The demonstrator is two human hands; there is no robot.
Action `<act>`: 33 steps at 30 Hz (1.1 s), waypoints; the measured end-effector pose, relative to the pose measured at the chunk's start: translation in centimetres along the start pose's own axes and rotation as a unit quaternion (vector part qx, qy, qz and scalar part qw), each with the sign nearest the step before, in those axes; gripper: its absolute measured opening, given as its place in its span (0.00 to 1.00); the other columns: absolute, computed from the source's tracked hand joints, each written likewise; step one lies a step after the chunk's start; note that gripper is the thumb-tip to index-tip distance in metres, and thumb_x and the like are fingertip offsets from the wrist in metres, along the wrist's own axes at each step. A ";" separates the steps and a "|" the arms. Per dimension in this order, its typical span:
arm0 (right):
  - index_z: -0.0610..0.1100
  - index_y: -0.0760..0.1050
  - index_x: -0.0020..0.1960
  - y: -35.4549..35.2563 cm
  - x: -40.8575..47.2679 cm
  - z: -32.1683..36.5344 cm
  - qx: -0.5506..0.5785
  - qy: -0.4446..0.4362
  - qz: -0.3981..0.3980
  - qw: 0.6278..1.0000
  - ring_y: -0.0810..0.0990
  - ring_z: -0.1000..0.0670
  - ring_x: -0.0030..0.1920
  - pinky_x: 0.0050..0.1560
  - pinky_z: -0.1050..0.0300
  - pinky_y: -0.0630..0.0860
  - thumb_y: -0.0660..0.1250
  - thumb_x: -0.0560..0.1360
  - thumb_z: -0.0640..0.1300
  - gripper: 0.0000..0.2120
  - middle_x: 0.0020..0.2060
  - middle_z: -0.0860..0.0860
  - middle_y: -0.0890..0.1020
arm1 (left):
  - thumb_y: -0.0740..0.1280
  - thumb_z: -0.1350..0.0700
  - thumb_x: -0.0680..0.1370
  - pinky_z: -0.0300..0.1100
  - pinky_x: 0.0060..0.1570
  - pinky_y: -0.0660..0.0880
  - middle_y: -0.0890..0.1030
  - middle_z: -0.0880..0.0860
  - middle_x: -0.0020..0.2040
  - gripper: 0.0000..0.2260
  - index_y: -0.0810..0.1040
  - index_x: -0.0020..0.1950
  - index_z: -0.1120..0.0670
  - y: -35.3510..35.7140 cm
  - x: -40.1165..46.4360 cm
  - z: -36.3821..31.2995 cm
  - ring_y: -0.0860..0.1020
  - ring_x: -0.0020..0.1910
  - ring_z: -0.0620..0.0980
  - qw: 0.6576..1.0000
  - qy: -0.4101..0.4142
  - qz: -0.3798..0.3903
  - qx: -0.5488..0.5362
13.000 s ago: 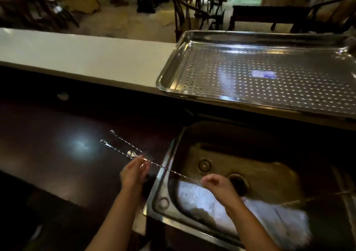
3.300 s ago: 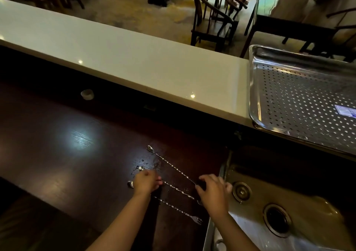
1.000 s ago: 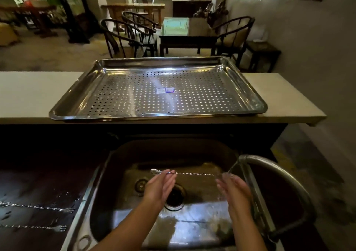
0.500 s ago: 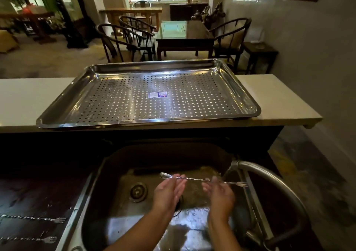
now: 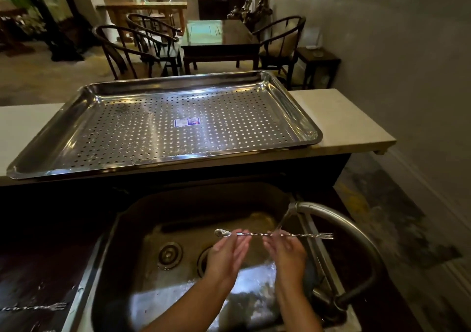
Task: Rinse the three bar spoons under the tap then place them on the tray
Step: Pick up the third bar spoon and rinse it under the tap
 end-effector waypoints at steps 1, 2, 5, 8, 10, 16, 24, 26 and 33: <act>0.32 0.74 0.46 0.4 -0.3 -0.2 -0.005 0.008 0.018 1.000 0.82 0.48 0.38 0.32 0.68 0.79 0.63 0.75 0.32 0.02 0.41 0.38 0.80 | 0.62 0.63 0.78 0.34 0.37 0.81 0.86 0.55 0.37 0.06 0.78 0.48 0.62 0.4 0.0 0.3 0.84 0.39 0.47 1.000 -0.008 0.011 0.007; 0.32 0.73 0.47 0.7 -0.6 -0.4 -0.002 0.014 0.026 1.000 0.81 0.46 0.40 0.33 0.68 0.80 0.63 0.74 0.30 0.03 0.43 0.37 0.79 | 0.62 0.63 0.78 0.34 0.36 0.81 0.86 0.55 0.38 0.06 0.78 0.49 0.63 0.9 -0.1 0.7 0.84 0.39 0.47 1.000 -0.017 0.023 0.010; 0.28 0.71 0.53 -0.2 -0.7 0.3 0.007 -0.006 0.000 1.000 0.80 0.41 0.44 0.33 0.67 0.80 0.62 0.75 0.31 0.08 0.47 0.34 0.78 | 0.62 0.64 0.78 0.35 0.34 0.80 0.86 0.56 0.37 0.05 0.77 0.48 0.63 2.3 0.1 1.6 0.85 0.36 0.47 0.998 -0.047 0.046 0.008; 0.35 0.71 0.48 -2.2 -0.6 1.5 0.027 -0.033 -0.037 0.998 0.81 0.43 0.41 0.31 0.67 0.79 0.61 0.76 0.31 0.02 0.43 0.37 0.79 | 0.63 0.66 0.77 0.35 0.33 0.80 0.84 0.57 0.35 0.04 0.77 0.45 0.63 3.4 0.2 2.7 0.84 0.32 0.47 0.997 -0.063 0.034 0.005; 0.40 0.70 0.45 -3.1 -0.7 1.9 0.042 -0.034 -0.054 0.997 0.82 0.44 0.40 0.31 0.66 0.79 0.60 0.76 0.31 0.05 0.43 0.40 0.80 | 0.63 0.68 0.76 0.34 0.31 0.80 0.83 0.58 0.35 0.04 0.77 0.43 0.64 4.0 0.2 3.6 0.83 0.30 0.47 0.998 -0.061 0.023 0.019; 0.44 0.70 0.44 -4.3 -1.1 2.9 0.076 -0.057 -0.065 0.993 0.82 0.45 0.42 0.36 0.62 0.81 0.63 0.75 0.33 0.07 0.44 0.41 0.81 | 0.64 0.70 0.75 0.33 0.26 0.77 0.80 0.59 0.38 0.03 0.74 0.44 0.63 5.8 0.8 5.1 0.81 0.29 0.48 0.998 -0.039 0.008 0.047; 0.46 0.71 0.40 -4.7 -1.1 3.0 -0.027 -0.096 -0.088 0.991 0.85 0.54 0.39 0.35 0.68 0.79 0.65 0.75 0.41 0.05 0.42 0.49 0.84 | 0.60 0.59 0.80 0.36 0.22 0.76 0.81 0.59 0.26 0.08 0.72 0.42 0.61 5.6 1.9 5.0 0.80 0.22 0.49 0.999 -0.045 -0.025 0.015; 0.43 0.71 0.42 -4.7 -1.0 2.9 -0.010 -0.097 -0.088 0.991 0.85 0.55 0.37 0.34 0.69 0.79 0.64 0.75 0.38 0.04 0.42 0.47 0.83 | 0.58 0.55 0.81 0.41 0.30 0.79 0.82 0.61 0.35 0.10 0.72 0.42 0.59 5.6 2.0 4.8 0.82 0.32 0.53 0.998 -0.048 -0.006 0.031; 0.30 0.69 0.50 -4.7 -0.5 3.6 0.057 -0.086 -0.089 0.991 0.84 0.45 0.38 0.34 0.66 0.80 0.62 0.76 0.33 0.06 0.41 0.35 0.80 | 0.63 0.67 0.76 0.36 0.34 0.81 0.82 0.58 0.39 0.05 0.75 0.51 0.64 6.5 2.0 4.2 0.83 0.31 0.46 0.992 -0.044 0.058 0.100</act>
Point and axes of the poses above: each hand's wrist, its own x-axis towards the middle knuckle, its own y-axis out of the palm, z = x × y, the point moved 6 cm from there along x, towards the middle knuckle
